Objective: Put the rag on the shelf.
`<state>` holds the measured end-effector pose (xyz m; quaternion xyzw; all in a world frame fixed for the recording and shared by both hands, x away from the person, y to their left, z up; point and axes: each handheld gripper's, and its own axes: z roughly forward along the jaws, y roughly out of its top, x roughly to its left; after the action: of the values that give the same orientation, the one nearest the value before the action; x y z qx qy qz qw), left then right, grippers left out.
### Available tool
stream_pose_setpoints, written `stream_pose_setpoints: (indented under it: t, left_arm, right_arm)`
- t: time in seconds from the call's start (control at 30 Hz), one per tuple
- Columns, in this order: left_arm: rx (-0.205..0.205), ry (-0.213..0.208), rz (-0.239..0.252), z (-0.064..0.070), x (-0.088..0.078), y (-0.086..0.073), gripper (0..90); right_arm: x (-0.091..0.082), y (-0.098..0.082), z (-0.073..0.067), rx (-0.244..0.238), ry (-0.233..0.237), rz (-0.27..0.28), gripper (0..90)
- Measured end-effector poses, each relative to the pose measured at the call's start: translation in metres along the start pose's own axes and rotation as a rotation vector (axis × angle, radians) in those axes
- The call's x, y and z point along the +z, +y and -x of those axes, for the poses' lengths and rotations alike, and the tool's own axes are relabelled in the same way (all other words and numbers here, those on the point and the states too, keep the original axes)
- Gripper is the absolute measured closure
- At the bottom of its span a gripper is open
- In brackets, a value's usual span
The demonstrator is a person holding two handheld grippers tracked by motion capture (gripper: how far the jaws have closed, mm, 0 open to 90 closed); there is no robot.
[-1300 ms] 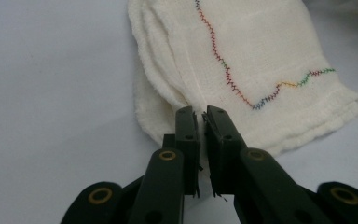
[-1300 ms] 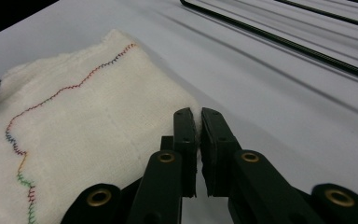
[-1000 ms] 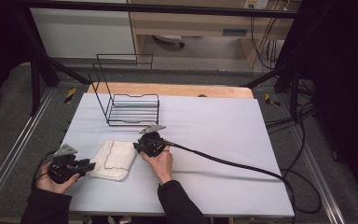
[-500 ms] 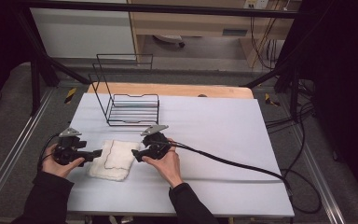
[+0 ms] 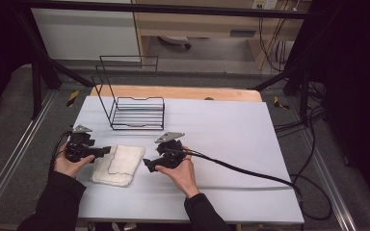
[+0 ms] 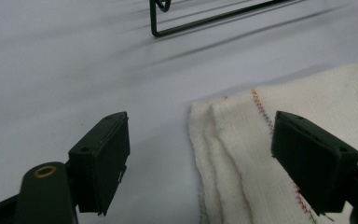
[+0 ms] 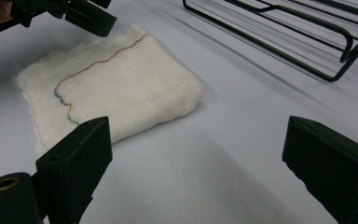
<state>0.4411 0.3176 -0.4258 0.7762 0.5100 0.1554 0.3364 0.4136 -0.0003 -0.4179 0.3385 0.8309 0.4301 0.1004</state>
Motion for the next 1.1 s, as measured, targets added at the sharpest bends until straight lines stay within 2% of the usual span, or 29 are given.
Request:
stream_pose_setpoints:
  t: [0.13,0.2,0.37,0.43,0.6,0.7,0.73,0.77,0.87,1.07,1.1]
  left_arm:
    - [-0.027,0.002,-0.006,-0.002,0.007,0.003,29.0]
    - [-0.02,0.006,-0.011,-0.001,0.011,0.002,32.5]
    - [-0.011,-0.016,-0.025,0.0,0.015,0.0,43.2]
    - [-0.002,-0.02,-0.034,0.001,0.018,0.0,45.4]
    - [-0.014,-0.048,-0.034,-0.001,0.02,-0.001,51.4]
    - [-0.005,-0.047,-0.034,0.0,0.02,-0.001,52.4]
    - [-0.005,-0.054,-0.035,0.0,0.02,-0.001,54.3]
    - [-0.01,-0.065,-0.035,0.001,0.02,-0.001,62.3]
    - [0.005,-0.055,-0.039,0.005,0.02,0.0,66.7]
    - [0.007,-0.066,-0.043,0.007,0.02,0.0,72.8]
    - [0.008,-0.066,-0.043,0.007,0.02,0.0,74.3]
  right_arm:
    - [-0.001,-0.003,0.0,0.0,0.001,-0.012,7.0]
    - [-0.001,-0.004,0.0,-0.004,0.002,-0.015,6.9]
    - [-0.002,-0.005,-0.003,0.0,0.008,-0.007,6.9]
    - [-0.001,-0.005,-0.003,0.003,0.012,-0.006,6.8]
    - [-0.001,-0.005,-0.003,0.003,0.015,-0.008,6.7]
    - [-0.001,-0.005,-0.002,0.004,0.015,-0.005,6.7]
    - [-0.001,-0.005,-0.002,0.007,0.017,-0.003,6.7]
    - [-0.001,-0.005,-0.002,0.009,0.02,-0.002,6.7]
    - [0.0,-0.005,-0.002,0.011,0.023,-0.002,6.8]
    - [0.002,-0.003,0.001,0.03,0.031,0.006,7.7]
    - [0.004,-0.002,0.002,0.049,0.039,0.017,8.0]
